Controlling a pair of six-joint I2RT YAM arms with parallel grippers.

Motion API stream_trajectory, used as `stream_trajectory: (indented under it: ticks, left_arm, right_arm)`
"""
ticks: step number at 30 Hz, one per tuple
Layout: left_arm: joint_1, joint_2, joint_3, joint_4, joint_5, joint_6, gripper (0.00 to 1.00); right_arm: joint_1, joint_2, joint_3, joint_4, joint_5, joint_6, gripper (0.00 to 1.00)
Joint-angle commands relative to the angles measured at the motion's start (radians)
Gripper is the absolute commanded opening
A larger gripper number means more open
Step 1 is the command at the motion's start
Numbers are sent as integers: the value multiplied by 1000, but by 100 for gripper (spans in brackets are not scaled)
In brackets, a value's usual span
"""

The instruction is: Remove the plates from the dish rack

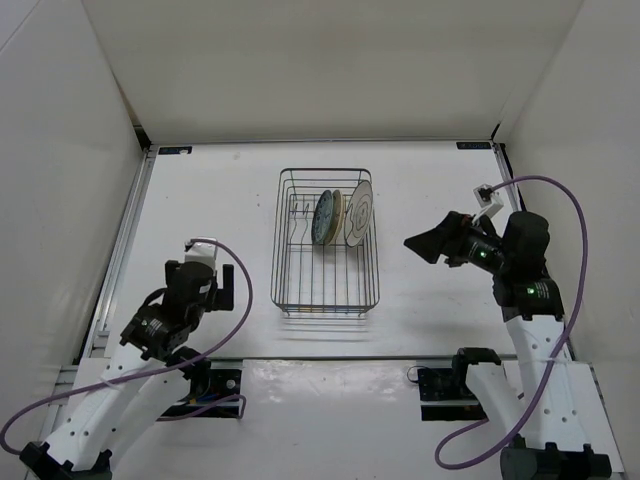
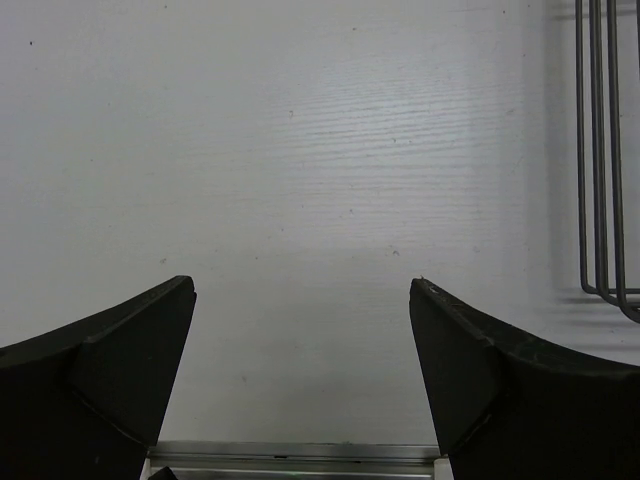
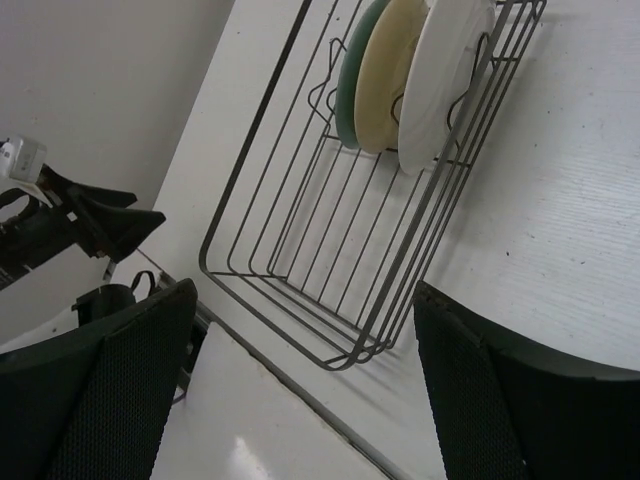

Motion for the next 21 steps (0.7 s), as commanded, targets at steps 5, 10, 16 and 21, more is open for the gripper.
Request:
stream_trajectory:
  ticks: [5,10,16,21]
  left_arm:
    - [-4,-2,4,-2,-12,-9,100]
    - [-4,41,18,-18,3,-3,100]
    - [-4,49,24,-16,22,-4,100]
    - [-4,55,24,-12,20,0,100]
  right_arm:
    - [2,59,-54,264,-60,240,90]
    - [45,209,18,551,-165,291,90]
    - [155,327,307,82,265,17,83]
    - [253,598,513,-100,440,-53,64]
